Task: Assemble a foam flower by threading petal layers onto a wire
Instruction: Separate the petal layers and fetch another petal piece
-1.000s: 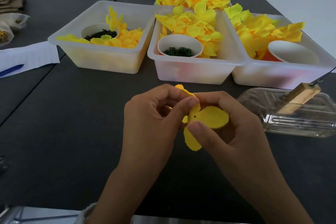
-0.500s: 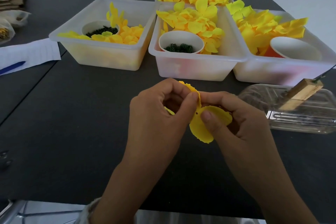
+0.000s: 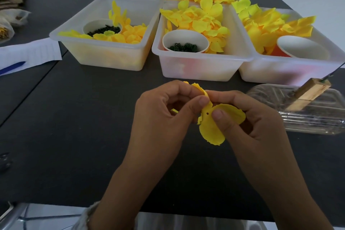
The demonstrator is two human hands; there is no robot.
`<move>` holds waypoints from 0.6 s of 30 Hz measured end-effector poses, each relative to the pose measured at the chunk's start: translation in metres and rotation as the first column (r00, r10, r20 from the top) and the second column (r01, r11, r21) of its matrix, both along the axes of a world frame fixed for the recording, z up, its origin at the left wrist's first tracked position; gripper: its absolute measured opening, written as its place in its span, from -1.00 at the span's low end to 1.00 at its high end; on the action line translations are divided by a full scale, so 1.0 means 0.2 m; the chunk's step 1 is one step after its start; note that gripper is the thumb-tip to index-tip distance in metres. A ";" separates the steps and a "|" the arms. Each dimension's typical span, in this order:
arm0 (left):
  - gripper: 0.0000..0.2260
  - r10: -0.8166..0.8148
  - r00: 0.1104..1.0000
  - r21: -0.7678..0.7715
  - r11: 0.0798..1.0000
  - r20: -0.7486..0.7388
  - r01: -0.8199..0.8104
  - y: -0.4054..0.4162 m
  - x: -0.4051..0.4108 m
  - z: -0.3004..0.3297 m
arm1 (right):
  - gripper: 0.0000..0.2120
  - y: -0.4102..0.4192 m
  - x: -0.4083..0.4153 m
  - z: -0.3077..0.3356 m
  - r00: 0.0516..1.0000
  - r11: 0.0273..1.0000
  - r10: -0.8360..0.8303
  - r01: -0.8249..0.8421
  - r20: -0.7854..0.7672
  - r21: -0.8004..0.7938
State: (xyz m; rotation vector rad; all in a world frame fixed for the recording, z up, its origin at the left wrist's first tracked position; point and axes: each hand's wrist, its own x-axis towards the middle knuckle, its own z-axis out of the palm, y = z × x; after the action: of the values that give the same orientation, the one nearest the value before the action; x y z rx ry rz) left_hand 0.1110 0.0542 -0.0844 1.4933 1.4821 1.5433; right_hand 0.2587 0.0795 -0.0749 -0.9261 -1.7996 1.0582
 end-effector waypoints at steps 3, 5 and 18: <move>-0.95 -0.021 1.000 -0.001 1.000 0.014 0.021 0.00 0.00 0.00 | -0.78 0.00 0.01 0.00 1.000 1.000 0.007 -0.007 -0.010 -0.014; -0.94 -0.021 1.000 0.000 1.000 0.018 0.021 0.00 0.00 0.00 | -0.78 0.00 0.01 0.00 1.000 1.000 0.004 -0.005 -0.007 -0.018; -0.94 0.060 0.995 -0.050 0.997 -0.084 -0.065 0.01 0.03 -0.01 | -0.73 0.00 -0.01 -0.05 0.981 0.969 -0.088 0.043 0.175 0.243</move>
State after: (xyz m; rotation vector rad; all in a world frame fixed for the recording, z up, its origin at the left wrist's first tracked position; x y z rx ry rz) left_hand 0.1162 0.0561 -0.0860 1.5093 1.6183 1.4825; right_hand 0.2560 0.0804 -0.0850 -0.9529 -1.9832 0.7132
